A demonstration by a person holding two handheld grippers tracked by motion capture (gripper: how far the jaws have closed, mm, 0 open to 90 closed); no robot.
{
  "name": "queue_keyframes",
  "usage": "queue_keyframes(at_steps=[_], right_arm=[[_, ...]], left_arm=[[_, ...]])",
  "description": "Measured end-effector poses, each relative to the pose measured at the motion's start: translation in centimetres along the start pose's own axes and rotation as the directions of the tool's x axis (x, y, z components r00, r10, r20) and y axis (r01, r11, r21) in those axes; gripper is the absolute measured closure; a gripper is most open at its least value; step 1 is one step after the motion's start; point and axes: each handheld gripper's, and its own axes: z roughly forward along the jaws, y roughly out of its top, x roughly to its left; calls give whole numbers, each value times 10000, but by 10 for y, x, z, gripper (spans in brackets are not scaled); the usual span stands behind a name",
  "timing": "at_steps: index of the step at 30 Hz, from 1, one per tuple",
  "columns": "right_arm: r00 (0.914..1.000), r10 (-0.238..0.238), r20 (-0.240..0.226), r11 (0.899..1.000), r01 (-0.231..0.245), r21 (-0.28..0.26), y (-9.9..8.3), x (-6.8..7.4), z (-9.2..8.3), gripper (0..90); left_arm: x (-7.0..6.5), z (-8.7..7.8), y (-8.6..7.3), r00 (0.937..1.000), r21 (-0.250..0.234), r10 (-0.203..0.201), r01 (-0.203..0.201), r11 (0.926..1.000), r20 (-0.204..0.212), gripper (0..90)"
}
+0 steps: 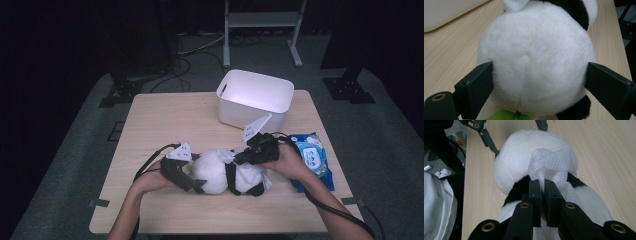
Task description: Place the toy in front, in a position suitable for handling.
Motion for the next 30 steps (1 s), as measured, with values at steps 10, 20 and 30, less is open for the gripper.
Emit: queue_keyframes(at_steps=[10, 20, 30], right_arm=[[9929, 949, 712, 9950, -924, -383, -22, -21, -23, 845], [9964, 765, 354, 9960, -748, -479, -35, -8, -20, 846], [9976, 523, 463, 9964, -491, -687, -34, 6, -23, 847]], left_arm=[[1, -1, -1, 10000, -29, -33, 33, 10000, 77, 82], [0, -10, 3, 9996, -449, -124, 135, 9989, 252, 82], [-2, 2, 0, 9991, -141, -197, 202, 9997, 364, 115]])
